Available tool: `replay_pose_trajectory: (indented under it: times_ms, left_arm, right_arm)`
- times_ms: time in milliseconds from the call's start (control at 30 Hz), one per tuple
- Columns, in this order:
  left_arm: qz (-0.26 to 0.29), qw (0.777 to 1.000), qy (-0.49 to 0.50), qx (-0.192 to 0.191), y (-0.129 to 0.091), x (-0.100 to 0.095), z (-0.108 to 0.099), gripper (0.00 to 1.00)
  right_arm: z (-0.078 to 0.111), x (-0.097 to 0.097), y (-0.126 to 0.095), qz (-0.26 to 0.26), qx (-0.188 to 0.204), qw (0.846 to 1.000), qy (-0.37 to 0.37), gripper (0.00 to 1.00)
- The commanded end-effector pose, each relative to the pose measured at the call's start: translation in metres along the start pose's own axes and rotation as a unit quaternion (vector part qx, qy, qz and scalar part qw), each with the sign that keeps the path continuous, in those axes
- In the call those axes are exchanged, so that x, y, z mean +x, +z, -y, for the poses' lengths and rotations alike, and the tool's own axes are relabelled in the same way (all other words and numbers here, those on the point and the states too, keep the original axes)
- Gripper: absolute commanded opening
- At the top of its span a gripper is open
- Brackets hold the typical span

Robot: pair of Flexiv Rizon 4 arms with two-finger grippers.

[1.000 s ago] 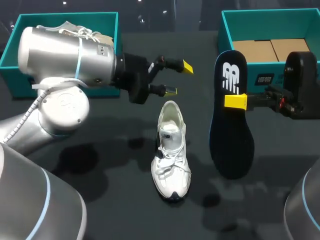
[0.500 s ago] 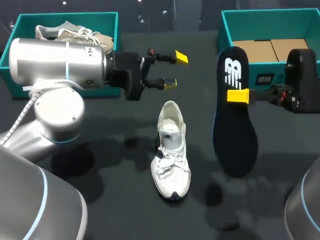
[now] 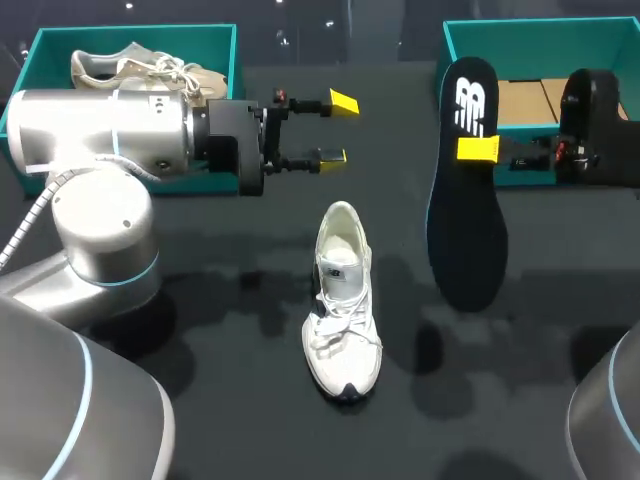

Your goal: Take the shoe out of the shoebox, open the shoe tongue, remove and reinsert the insole, then place the shoe into the shoebox

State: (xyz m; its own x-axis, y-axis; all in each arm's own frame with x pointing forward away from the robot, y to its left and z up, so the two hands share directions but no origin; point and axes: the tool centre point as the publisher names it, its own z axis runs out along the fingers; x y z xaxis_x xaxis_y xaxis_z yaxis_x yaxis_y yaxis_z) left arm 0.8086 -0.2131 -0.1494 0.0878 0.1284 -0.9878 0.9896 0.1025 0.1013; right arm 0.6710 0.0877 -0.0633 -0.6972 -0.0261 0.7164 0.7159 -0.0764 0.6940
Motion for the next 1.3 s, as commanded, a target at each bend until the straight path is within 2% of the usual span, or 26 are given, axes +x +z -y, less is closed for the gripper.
replay_pose_trajectory:
  times_ms: [33, 100, 300, 333, 433, 467, 800, 867, 1033, 1167, 1233, 1300]
  left_arm:
    - [-0.001, 1.0, 0.0, 0.0, 0.001, 0.0, 0.0, 1.0]
    - [-0.001, 1.0, 0.0, 0.0, 0.001, 0.0, 0.0, 1.0]
    - [-0.001, 1.0, 0.0, 0.0, 0.001, 0.0, 0.0, 1.0]
    - [-0.001, 1.0, 0.0, 0.0, 0.001, 0.0, 0.0, 1.0]
    - [-0.001, 1.0, 0.0, 0.0, 0.001, 0.0, 0.0, 1.0]
    - [-0.001, 1.0, 0.0, 0.0, 0.001, 0.0, 0.0, 1.0]
    - [-0.001, 1.0, 0.0, 0.0, 0.001, 0.0, 0.0, 1.0]
    - [0.009, 1.0, -0.006, 0.008, 0.006, -0.002, -0.004, 1.0]
    - [0.015, 0.999, -0.018, 0.027, 0.012, -0.004, -0.008, 1.0]
    - [0.03, 0.998, -0.04, 0.032, 0.014, -0.007, -0.007, 1.0]
    - [0.047, 0.996, -0.052, 0.047, 0.014, -0.012, -0.006, 1.0]
    - [0.047, 0.996, -0.052, 0.047, 0.014, -0.012, -0.006, 1.0]
  right_arm:
    - [-0.003, -0.01, 0.003, -0.013, 0.004, 1.0, 0.0, 0.0]
    - [-0.003, -0.01, 0.003, -0.013, 0.004, 1.0, 0.0, 0.0]
    - [-0.044, -0.053, 0.003, -0.014, 0.009, 0.999, 0.048, 0.0]
    - [-0.049, -0.061, 0.0, 0.004, 0.016, 0.998, 0.057, 0.0]
    - [-0.061, -0.083, -0.008, 0.005, 0.004, 0.995, 0.102, 0.0]
    - [-0.064, -0.091, -0.011, 0.026, -0.009, 0.994, 0.107, 0.0]
    - [-0.064, -0.091, -0.011, 0.026, -0.009, 0.994, 0.107, 0.0]
    - [-0.064, -0.091, -0.011, 0.026, -0.009, 0.994, 0.107, 0.0]
    - [-0.073, -0.119, -0.003, 0.038, 0.025, 0.982, 0.184, 0.0]
    - [-0.077, -0.143, 0.0, 0.036, 0.006, 0.972, 0.231, 0.0]
    - [-0.079, -0.155, 0.002, 0.032, -0.009, 0.969, 0.246, 0.0]
    - [-0.079, -0.155, 0.002, 0.032, -0.009, 0.969, 0.246, 0.0]
